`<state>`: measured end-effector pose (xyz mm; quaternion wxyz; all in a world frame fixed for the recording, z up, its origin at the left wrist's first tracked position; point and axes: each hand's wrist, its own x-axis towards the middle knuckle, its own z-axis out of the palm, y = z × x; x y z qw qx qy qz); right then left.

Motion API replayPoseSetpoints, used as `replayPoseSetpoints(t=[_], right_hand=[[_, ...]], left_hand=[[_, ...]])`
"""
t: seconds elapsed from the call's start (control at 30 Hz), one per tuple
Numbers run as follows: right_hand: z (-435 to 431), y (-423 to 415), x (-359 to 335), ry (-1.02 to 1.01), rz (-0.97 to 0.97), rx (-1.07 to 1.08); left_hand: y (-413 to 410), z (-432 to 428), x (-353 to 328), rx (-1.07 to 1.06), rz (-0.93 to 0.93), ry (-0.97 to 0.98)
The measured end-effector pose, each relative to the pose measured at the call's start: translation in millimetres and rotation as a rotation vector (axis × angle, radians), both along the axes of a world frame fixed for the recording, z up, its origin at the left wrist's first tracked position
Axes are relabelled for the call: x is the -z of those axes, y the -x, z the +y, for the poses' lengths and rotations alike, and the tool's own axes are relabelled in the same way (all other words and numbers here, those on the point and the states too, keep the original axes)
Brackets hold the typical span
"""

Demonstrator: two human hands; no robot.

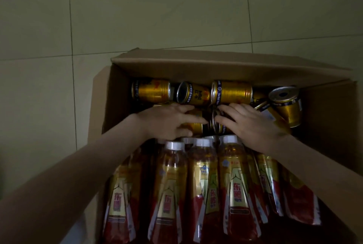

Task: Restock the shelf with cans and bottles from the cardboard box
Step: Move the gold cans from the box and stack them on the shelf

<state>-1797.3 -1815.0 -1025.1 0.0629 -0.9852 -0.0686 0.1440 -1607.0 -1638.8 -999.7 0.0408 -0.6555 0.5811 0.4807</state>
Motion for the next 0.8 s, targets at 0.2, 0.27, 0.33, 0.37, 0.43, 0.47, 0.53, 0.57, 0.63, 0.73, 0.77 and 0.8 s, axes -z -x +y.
replayPoseSetpoints(t=[0.2,0.27,0.33,0.37,0.43,0.47,0.53,0.57,0.63,0.73,0.77,0.8], right_hand=[[0,24,-2,0.031,0.004,0.091],[-3,32,-11,-0.028,0.014,0.202],[-5,36,-27,-0.152,-0.058,0.339],[-5,36,-37,-0.257,-0.121,0.454],[2,33,-69,-0.530,-0.226,0.777],[8,29,-93,-0.685,-0.289,0.974],[18,22,-148,-0.966,-0.423,1.329],[20,19,-179,-1.061,-0.456,1.463],[22,17,-239,-1.196,-0.442,1.630],[31,14,-333,-1.416,-0.439,1.748],[35,13,-364,-1.471,-0.440,1.760],[39,12,-395,-1.526,-0.437,1.759]], left_hand=[[17,-10,3,0.249,-0.260,0.010],[16,-10,-4,0.278,-0.303,0.044],[10,-11,-21,0.195,-0.299,0.088],[8,-12,-32,0.102,-0.272,0.129],[6,-17,-63,-0.170,-0.154,0.240],[7,-21,-83,-0.331,-0.071,0.292],[9,-29,-131,-0.639,0.090,0.346],[10,-34,-157,-0.763,0.154,0.343],[9,-42,-214,-0.950,0.260,0.298],[5,-46,-305,-1.057,0.462,0.233],[5,-46,-338,-1.075,0.521,0.218],[7,-45,-371,-1.087,0.572,0.207]])
